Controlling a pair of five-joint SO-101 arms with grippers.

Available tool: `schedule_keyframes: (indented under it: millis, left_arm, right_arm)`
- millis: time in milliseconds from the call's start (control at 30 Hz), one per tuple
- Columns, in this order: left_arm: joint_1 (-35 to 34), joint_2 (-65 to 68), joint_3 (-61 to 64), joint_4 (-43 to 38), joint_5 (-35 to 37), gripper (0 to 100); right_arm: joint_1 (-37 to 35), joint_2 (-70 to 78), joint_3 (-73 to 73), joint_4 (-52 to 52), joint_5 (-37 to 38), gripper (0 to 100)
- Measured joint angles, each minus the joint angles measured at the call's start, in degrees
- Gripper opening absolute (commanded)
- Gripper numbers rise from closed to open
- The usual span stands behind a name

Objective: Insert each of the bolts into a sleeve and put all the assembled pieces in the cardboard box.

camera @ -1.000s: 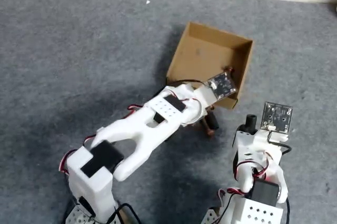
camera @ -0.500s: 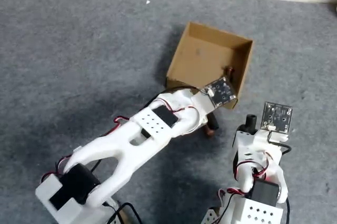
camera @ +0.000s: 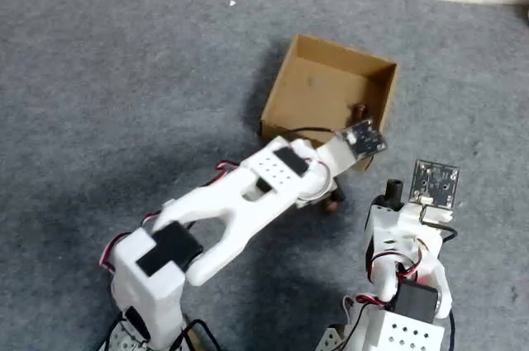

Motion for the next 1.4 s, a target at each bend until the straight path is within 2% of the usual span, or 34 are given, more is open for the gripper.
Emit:
schedule_keyframes:
  millis: [167, 333, 533, 767, 1100, 1400]
  left_arm:
    - [0.1, 3.6, -5.7, 4.0, 0.0, 0]
    - [0.6, 4.1, -6.2, 4.7, -0.1, 0]
    - [0.7, 1.8, -6.3, 9.5, -0.1, 0]
    - [0.3, -14.3, 5.5, 10.7, 0.0, 0]
    - [-12.1, -35.2, 22.2, 10.8, 0.0, 0]
    - [-13.3, -58.9, 31.9, 10.8, 6.1, 0]
  right_arm:
    - [0.0, 0.0, 0.0, 0.0, 0.0, 0.5]
    - [0.0, 0.0, 0.0, 0.0, 0.0, 0.5]
    - [0.0, 0.0, 0.0, 0.0, 0.0, 0.5]
    - [0.0, 0.0, 0.0, 0.0, 0.0, 0.5]
    - [-0.1, -0.1, 0.5, 0.0, 0.0, 0.5]
    - [-11.6, -0.2, 0.5, 0.0, 0.0, 0.5]
